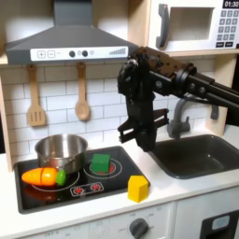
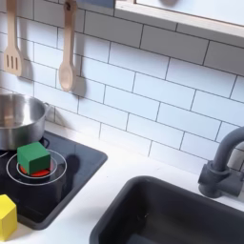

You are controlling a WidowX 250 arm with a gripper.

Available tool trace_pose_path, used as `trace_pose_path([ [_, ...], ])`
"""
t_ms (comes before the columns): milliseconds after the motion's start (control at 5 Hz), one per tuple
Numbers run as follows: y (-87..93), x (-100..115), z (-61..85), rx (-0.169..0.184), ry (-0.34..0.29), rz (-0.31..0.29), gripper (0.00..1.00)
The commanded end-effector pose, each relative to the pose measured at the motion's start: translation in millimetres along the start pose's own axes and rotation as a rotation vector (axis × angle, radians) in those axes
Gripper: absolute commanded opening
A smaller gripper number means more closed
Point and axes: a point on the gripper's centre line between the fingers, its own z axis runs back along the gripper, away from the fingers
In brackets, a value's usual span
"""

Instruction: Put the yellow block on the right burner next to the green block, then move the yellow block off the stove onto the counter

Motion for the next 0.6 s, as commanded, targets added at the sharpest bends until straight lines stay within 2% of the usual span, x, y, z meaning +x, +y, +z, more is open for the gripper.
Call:
trace_pose_path([
  [0,-7.6,-10.4,-8.5,-0.006,0.035,-0.036,0.00],
  [200,-5.7,-15.1,-4.0,-0.013,-0.041,-0.019,1.00],
  [400,-9.1,-15.6,-4.7,-0.007,-0.028,-0.030,1.00],
])
